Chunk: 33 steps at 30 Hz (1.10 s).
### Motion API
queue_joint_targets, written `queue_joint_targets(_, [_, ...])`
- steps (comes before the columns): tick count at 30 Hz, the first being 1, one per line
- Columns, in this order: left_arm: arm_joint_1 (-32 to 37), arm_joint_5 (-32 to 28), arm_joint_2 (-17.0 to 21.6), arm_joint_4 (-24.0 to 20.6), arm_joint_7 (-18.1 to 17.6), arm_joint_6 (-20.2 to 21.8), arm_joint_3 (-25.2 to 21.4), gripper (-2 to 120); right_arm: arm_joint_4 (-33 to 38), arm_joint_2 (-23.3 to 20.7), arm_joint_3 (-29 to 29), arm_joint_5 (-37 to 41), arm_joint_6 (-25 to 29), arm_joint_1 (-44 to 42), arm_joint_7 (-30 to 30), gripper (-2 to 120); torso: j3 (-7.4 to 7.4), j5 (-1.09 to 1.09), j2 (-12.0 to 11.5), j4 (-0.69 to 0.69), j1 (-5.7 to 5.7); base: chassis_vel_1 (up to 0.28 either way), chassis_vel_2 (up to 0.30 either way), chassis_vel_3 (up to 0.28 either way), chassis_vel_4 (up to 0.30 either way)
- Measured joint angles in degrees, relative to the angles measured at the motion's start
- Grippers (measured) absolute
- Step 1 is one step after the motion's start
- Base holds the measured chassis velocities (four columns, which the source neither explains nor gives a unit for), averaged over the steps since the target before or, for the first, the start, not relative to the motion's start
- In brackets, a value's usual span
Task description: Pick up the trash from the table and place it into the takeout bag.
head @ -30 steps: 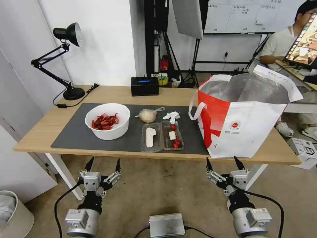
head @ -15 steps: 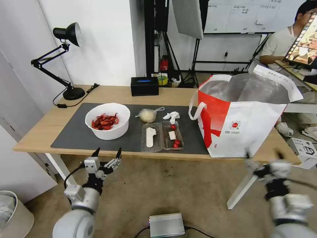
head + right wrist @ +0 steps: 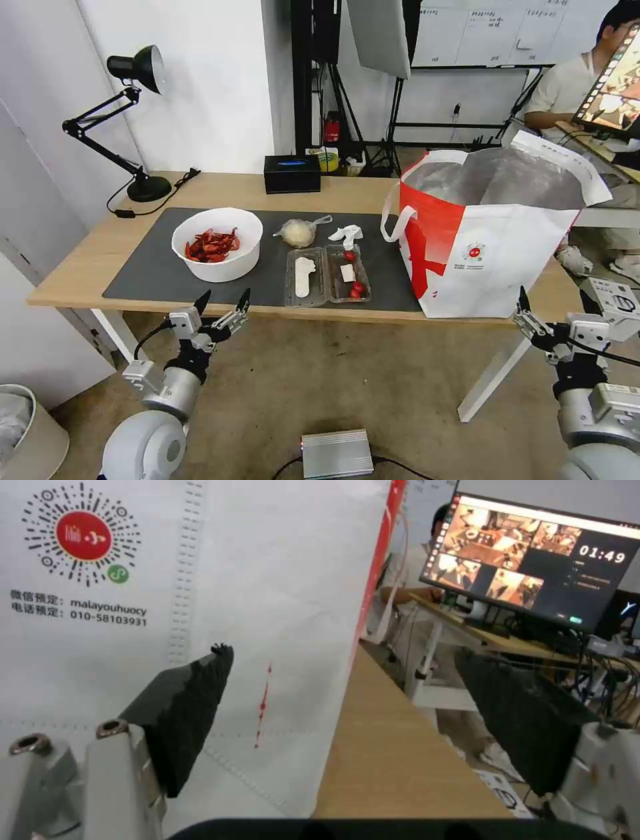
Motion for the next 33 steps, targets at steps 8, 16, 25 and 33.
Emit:
queue_joint_targets(8, [-1.34, -6.7, 2.56, -2.41, -1.38, 3.86, 1.9, 100, -0.05, -0.28, 0.28, -0.22, 1.16, 0.19, -1.23, 100, 0.0, 0.0, 0.0, 0.0, 0.0, 0.0, 0.0, 0.0, 0.0])
queue_joint_targets(16, [-4.57, -27.98, 7.54, -6.62, -12.18, 9.21, 5.6, 100, 0.3, -0.98, 0.1, -0.34, 1.47, 0.28, -2.7, 100, 0.0, 0.0, 0.0, -0.01, 0.0, 0.0, 0.0, 0.0, 0.0])
queue_joint_targets(25, [-8.32, -47.93, 8.97, -10.23, -24.73, 9.39, 9.33, 100, -0.44, -2.24, -2.0, -0.41, 1.49, 1.14, -3.05, 100, 0.0, 0.01, 0.0, 0.03, 0.0, 0.0, 0.0, 0.0, 0.0])
queue_joint_targets(33, [-14.41, -51.54, 6.01, -7.96, -26.46, 9.38, 16.78, 100, -0.77, -1.19, -2.05, -1.42, 2.13, 0.42, -2.93, 100, 0.0, 0.01, 0.0, -0.01, 0.0, 0.0, 0.0, 0.0, 0.0])
